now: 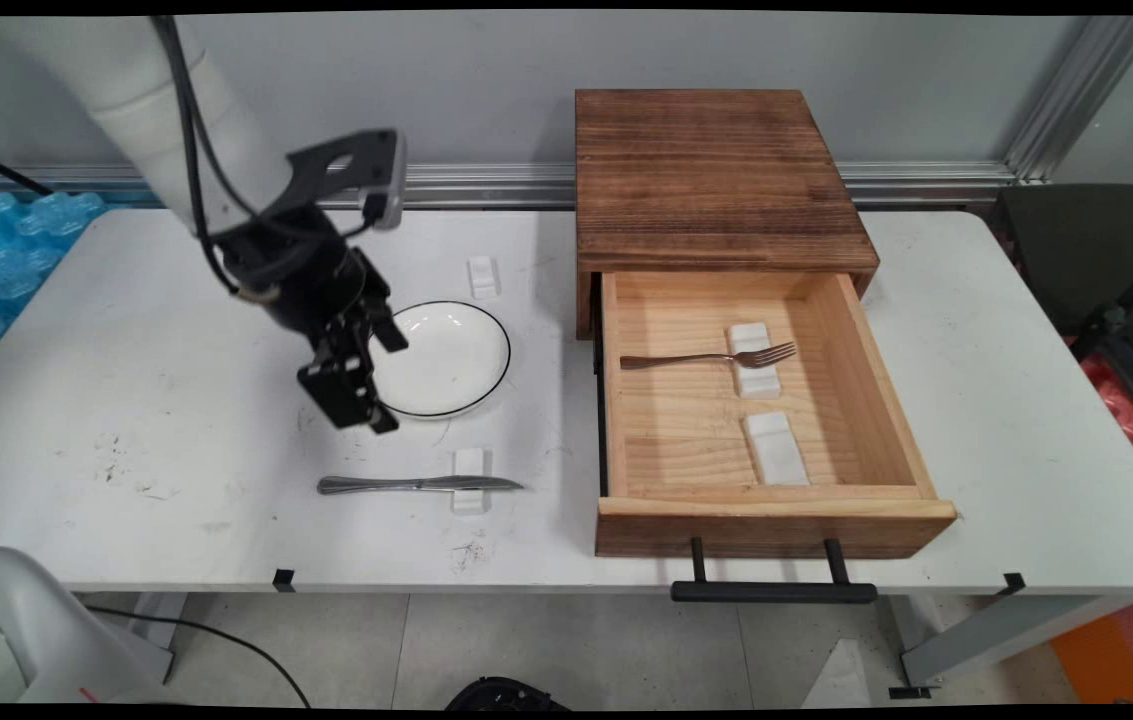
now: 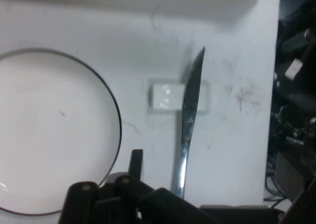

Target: Pick up the knife from the right of the white plate

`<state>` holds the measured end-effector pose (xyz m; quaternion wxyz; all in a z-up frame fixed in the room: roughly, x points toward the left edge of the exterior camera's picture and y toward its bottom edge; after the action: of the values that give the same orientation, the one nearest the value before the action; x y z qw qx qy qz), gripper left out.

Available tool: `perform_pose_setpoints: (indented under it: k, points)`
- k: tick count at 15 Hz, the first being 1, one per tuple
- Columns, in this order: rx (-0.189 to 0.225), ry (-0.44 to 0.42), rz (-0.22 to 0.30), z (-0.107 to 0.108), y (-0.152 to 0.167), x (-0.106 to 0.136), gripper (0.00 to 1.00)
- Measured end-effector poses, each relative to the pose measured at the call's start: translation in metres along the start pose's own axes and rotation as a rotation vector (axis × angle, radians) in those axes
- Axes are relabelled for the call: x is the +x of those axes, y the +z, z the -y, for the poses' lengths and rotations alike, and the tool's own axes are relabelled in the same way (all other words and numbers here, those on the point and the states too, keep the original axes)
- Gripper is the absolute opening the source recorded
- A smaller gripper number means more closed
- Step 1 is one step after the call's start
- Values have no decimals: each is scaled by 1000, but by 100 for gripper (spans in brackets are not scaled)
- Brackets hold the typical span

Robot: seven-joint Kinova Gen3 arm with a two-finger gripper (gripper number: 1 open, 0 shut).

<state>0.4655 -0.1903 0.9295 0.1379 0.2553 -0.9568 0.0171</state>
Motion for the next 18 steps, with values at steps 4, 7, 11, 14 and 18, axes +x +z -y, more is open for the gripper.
perform_pose_setpoints:
  k: [4,7,11,14,18]
  points:
    - [2,17,27,-1,27,-17,100]
    - [6,24,43,-1,47,-26,100]
    - [16,29,58,0,72,-33,100]
    - [20,32,68,0,93,-36,100]
    - [20,39,78,1,113,-39,100]
